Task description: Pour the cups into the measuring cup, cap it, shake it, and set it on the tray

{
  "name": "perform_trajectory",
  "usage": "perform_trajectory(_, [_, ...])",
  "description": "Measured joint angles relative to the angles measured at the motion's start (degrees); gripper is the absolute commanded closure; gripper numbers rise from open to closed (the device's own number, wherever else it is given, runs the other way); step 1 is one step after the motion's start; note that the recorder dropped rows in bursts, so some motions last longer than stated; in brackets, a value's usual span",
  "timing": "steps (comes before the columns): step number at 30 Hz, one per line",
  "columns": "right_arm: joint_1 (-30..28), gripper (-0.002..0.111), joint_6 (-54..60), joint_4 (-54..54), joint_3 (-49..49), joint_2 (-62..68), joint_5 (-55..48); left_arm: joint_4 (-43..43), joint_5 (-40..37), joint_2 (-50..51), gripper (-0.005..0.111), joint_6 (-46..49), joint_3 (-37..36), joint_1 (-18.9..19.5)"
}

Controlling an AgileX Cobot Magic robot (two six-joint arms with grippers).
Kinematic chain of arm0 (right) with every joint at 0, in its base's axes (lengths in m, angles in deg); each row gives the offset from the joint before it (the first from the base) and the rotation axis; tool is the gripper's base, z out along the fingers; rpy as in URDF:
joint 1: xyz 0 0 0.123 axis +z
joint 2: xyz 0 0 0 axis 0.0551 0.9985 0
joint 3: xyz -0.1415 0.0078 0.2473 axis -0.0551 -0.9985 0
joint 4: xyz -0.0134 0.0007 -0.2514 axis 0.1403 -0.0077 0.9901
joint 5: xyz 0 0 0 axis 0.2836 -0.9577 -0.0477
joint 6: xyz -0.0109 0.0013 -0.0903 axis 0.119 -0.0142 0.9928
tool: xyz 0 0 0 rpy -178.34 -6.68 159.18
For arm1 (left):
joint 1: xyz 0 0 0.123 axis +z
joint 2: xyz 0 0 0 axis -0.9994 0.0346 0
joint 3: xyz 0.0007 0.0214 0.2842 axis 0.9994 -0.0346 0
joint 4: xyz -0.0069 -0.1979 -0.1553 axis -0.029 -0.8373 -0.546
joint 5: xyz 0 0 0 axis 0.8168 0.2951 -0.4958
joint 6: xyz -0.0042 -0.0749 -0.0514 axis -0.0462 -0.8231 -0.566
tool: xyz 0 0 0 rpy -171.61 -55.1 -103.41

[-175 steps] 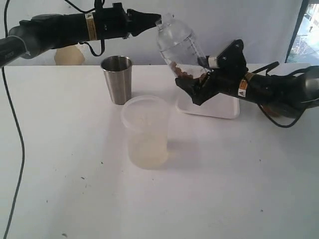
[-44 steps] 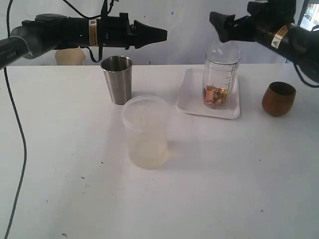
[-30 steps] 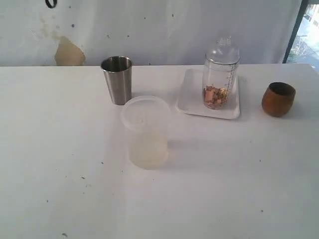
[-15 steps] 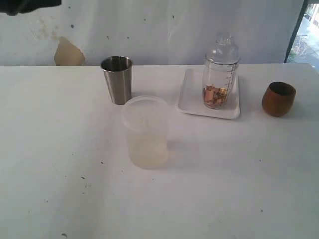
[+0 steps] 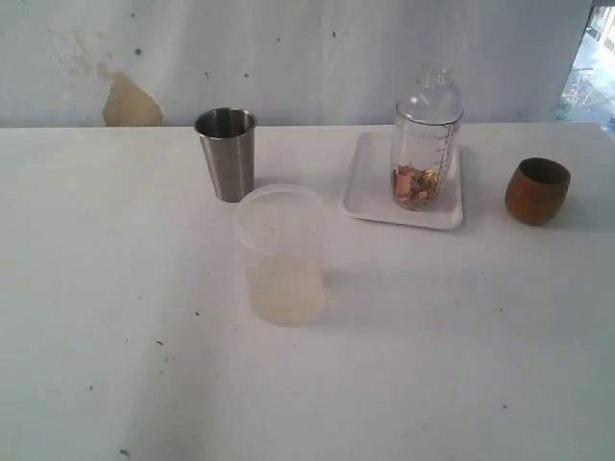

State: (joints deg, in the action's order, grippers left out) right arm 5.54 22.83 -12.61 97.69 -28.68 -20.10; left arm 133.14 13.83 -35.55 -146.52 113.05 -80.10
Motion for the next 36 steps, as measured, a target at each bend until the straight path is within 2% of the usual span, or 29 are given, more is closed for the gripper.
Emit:
perform_trajectory(6, [0.0,0.108,18.0,-22.0,-2.2,-9.4,-7.0,-4.4,1.1,-16.3,0.107,0.5,-11.0,0.0])
perform_trajectory(12, [0.0,0.108,21.9,-26.3,-2.3,-16.9,-12.5,-7.1,-5.5,-32.4,0.107,-0.5,-22.6,0.0])
perform_trajectory(17, [0.0,0.108,22.5,-26.5,-2.3,-20.3,-16.4,-7.5,-3.9,-40.3,0.107,-0.7,-29.8,0.0])
perform_trajectory(21, [0.0,0.108,22.8,-26.9,-5.1,-22.8,-20.2,-7.9,-1.5,-44.6,0.107,-1.4,-34.8,0.0])
perform_trajectory(27, [0.0,0.108,25.3,-29.7,-14.3,-23.6,-16.7,-9.2,-1.0,-47.9,0.107,-2.1,-41.6,0.0])
perform_trajectory(36, [0.0,0.108,25.6,-31.8,-20.2,-23.6,-12.5,-9.2,9.8,-47.9,0.107,-2.5,-45.0,0.0])
